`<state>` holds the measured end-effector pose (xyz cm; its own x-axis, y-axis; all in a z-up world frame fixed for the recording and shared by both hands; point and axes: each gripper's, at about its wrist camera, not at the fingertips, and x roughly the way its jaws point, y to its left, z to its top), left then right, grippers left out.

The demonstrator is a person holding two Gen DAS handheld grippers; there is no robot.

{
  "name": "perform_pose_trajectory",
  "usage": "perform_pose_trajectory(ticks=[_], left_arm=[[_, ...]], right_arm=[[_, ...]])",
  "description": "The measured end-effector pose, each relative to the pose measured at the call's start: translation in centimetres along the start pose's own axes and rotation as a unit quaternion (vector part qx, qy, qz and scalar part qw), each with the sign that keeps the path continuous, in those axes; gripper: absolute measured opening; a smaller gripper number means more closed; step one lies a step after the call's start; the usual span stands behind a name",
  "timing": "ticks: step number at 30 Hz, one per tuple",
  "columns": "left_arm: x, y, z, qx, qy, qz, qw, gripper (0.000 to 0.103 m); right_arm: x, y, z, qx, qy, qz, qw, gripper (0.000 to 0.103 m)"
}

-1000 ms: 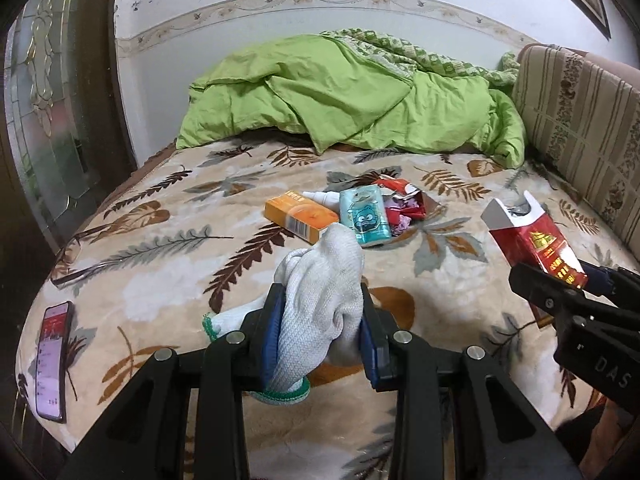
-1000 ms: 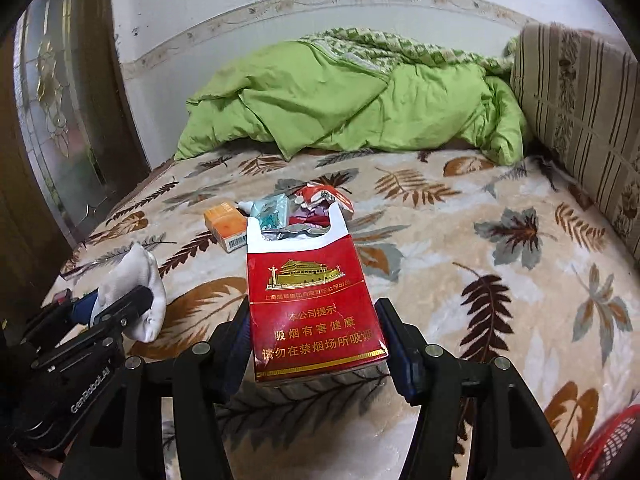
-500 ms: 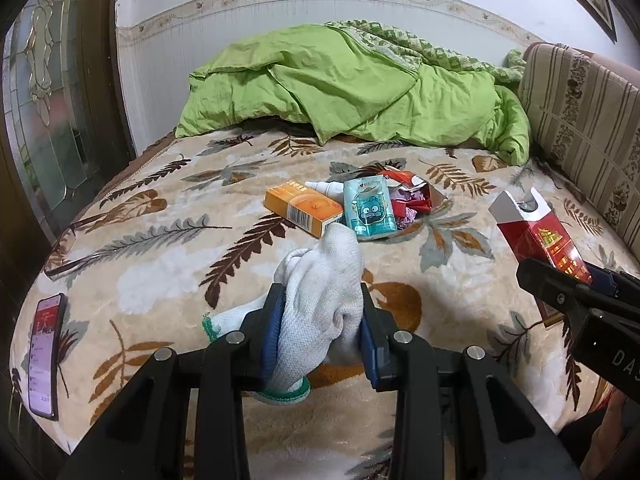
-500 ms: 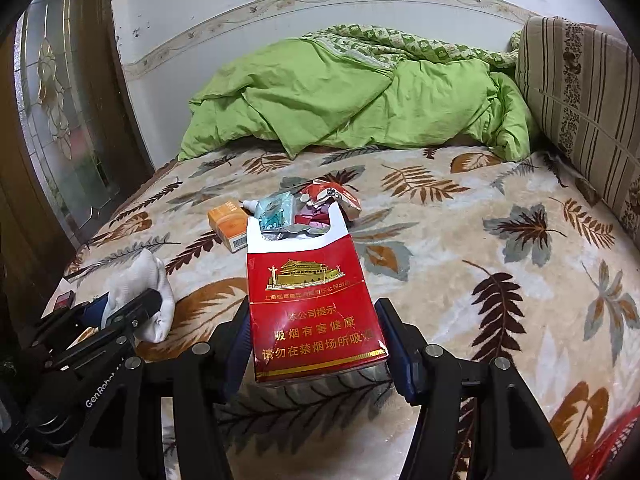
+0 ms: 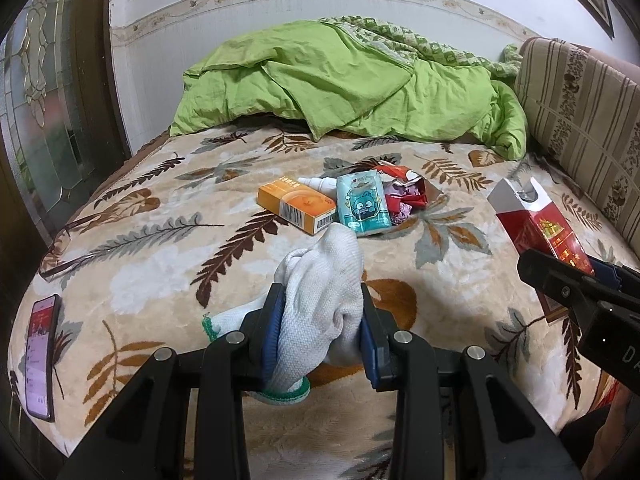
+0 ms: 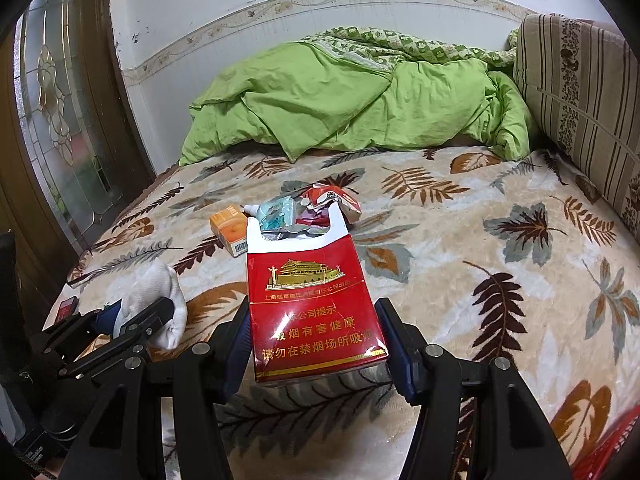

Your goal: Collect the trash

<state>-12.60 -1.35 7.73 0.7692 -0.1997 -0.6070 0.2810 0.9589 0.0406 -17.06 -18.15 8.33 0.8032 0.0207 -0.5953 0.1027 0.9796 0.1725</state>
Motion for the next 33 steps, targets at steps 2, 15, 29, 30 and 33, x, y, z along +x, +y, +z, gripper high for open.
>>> perform_pose_trajectory(ticks=[2,15,29,30,33], left_arm=[[0.01,0.00,0.00,0.001,0.000,0.000,1.0000,0.033],[0.14,0.12,0.02,0.001,0.001,-0.001,1.0000,0.033],[0.15,0.03,0.11,0.000,0.003,0.000,1.0000,0.033],[0.15,0.02,0.11,0.000,0.003,0.000,1.0000,0.033],[0.17,0.03,0.12,0.000,0.003,0.000,1.0000,0.033]], right_arm=[[0.02,0.02,-0.01,0.000,0.000,0.001,1.000,0.063],[0.04,0.03,0.00,0.001,0.001,0.002,1.000,0.063],[0.09,0.16,0.00,0.004,0.000,0.002,1.000,0.063],[0.07,0.12,0.01,0.003,0.000,0.002,1.000,0.063],[0.10,0.15,0.01,0.003,0.000,0.003,1.000,0.063]])
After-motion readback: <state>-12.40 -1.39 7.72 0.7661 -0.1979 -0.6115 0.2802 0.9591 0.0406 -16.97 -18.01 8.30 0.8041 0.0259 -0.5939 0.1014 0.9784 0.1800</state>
